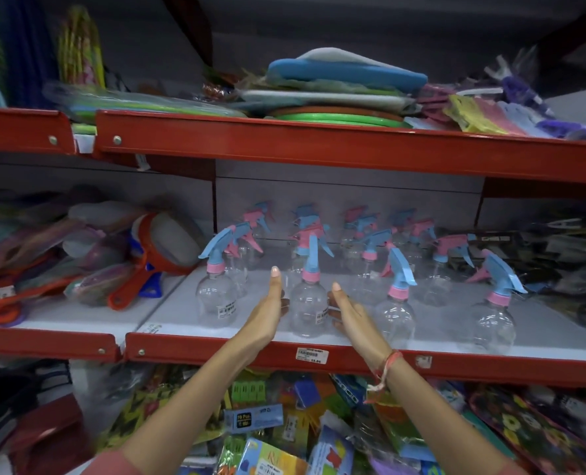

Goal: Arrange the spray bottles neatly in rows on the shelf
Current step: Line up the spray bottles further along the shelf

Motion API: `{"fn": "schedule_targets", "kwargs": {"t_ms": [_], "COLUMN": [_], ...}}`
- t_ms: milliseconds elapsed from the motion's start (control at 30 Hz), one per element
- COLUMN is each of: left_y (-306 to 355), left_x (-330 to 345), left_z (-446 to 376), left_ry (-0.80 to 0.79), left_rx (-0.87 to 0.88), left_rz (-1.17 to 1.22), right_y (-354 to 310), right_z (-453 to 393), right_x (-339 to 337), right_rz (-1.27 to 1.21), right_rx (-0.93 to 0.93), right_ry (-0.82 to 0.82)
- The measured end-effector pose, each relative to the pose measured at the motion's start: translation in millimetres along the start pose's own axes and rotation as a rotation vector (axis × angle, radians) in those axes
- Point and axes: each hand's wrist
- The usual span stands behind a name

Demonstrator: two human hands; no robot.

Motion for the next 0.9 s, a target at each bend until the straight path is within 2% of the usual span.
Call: {"fn": "schedule_targets", "kwargs": {"t_ms": [367, 467, 533, 600, 733, 900], "left_y": [-9, -9, -12, -15, -22, -33], "left_x": [-15, -19, -24, -35, -68, -106], "left_z": [24, 29, 32, 34, 37, 29], "left_ry": [-0.074, -0.063, 0.008, 0.134, 0.38, 0.535], "left_rx": [0.038, 0.085, 0.171, 0.273, 0.387, 0.358], "left_rz": [-0.085, -0.088, -0.069, -0.019, 0.112, 0.114], "right_y": [0, -1, -8, -18, -32, -39], "right_z": [31, 37, 44, 51, 52, 29], "right_x": [-2, 2, 7, 16, 43, 84], "right_rz": [-0.026, 0.039, 0.019, -0.028, -0.066, -0.114], "right_rx": [-0.024, -0.092, -0.19, -0.304, -0.404, -0.32], "right_ry": [-0.035, 0.079, 0.206, 0.252, 0.117, -0.006]}}
Point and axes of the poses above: each hand's wrist, its own z-axis away from the middle knuckle, its own x-axis out of the palm, y = z × x, and after that the axes turned 2 degrees about -y, right-handed
